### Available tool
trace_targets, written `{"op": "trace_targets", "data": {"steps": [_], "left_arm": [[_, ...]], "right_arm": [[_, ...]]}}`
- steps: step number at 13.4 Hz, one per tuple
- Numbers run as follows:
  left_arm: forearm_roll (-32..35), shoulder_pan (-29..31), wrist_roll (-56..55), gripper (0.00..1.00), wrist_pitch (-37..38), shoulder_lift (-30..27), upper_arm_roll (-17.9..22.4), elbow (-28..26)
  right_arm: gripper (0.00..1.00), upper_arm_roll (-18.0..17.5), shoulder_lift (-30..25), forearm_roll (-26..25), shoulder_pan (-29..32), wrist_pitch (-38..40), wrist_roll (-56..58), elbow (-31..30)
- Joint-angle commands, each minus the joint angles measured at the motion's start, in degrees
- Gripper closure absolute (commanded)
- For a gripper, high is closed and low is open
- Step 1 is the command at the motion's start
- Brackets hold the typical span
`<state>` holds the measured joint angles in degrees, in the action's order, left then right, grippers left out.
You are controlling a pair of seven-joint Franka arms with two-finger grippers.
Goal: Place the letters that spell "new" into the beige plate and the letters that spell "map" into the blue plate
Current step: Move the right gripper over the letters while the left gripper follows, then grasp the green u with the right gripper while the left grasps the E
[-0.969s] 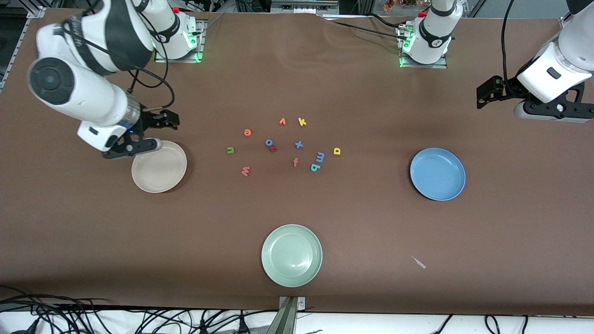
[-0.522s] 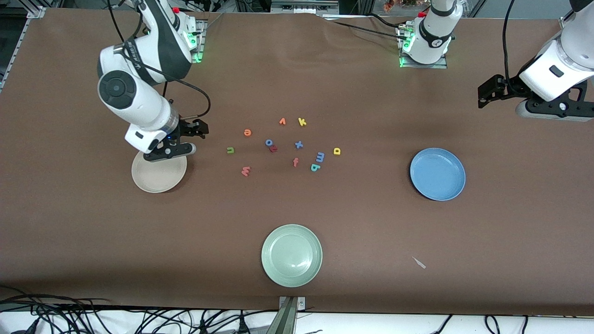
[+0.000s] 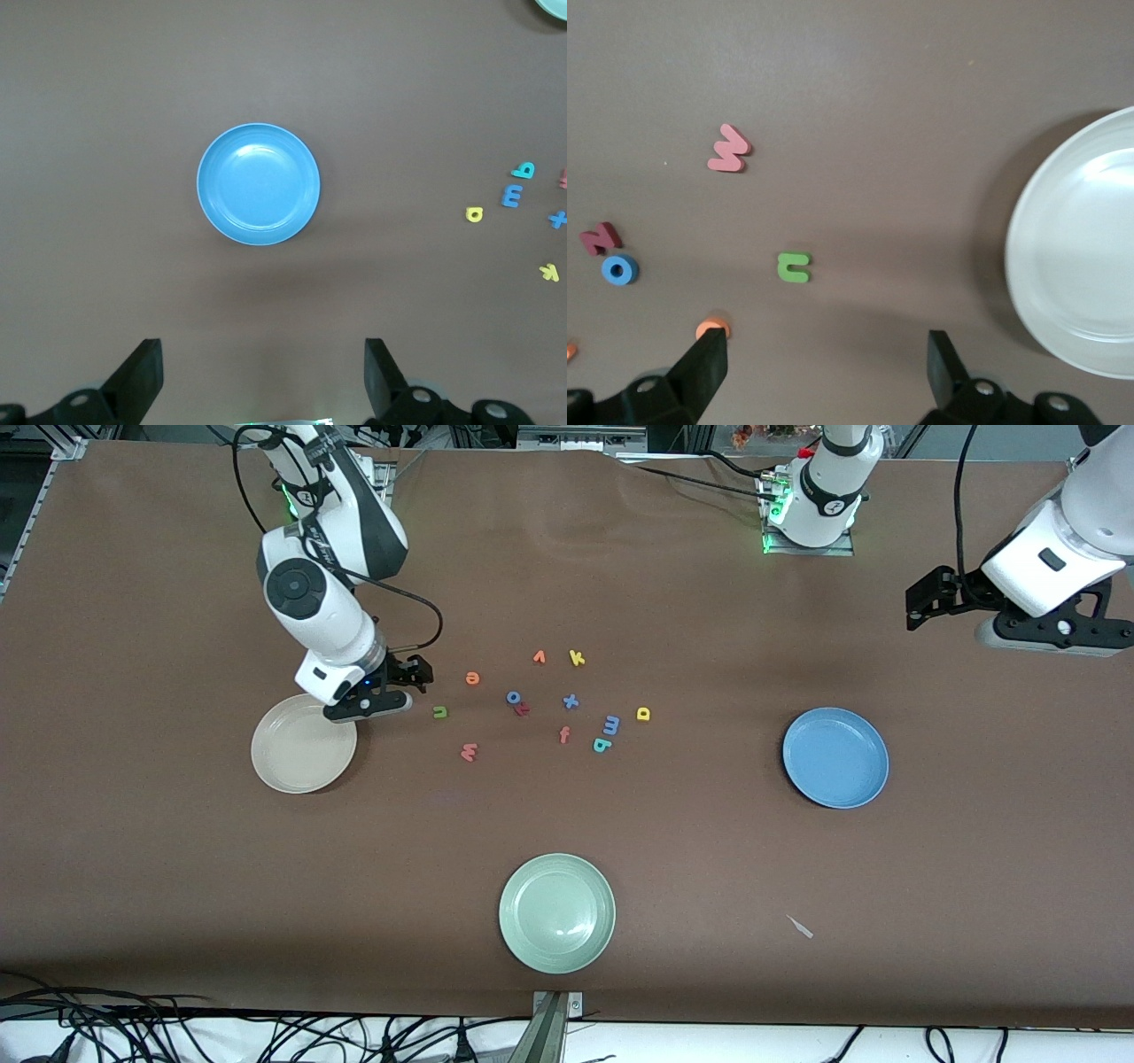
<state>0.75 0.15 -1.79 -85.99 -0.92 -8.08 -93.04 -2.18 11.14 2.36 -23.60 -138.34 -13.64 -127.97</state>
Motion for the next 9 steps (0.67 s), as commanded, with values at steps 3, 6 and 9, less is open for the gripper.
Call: {"op": "trace_targets", "data": {"steps": [3, 6, 9], "left_arm": [[1.7, -1.6, 0.1, 0.0, 1.2, 6.2, -3.3, 1.8], [1.1, -4.4, -0.1, 0.0, 0.5, 13.3, -4.1, 3.5], [1.3, -8.7, -0.1, 0.0, -2.9, 20.3, -4.1, 7.0]], "right_arm": [[0.0, 0.4, 4.8, 0.3, -3.1, -6.5, -2.8, -1.7], [0.0, 0.4, 9.1, 0.4, -3.3, -11.6, -2.9, -1.5], [0.0, 0.4, 11.3, 0.5, -3.6, -12.7, -5.9, -0.1]]}}
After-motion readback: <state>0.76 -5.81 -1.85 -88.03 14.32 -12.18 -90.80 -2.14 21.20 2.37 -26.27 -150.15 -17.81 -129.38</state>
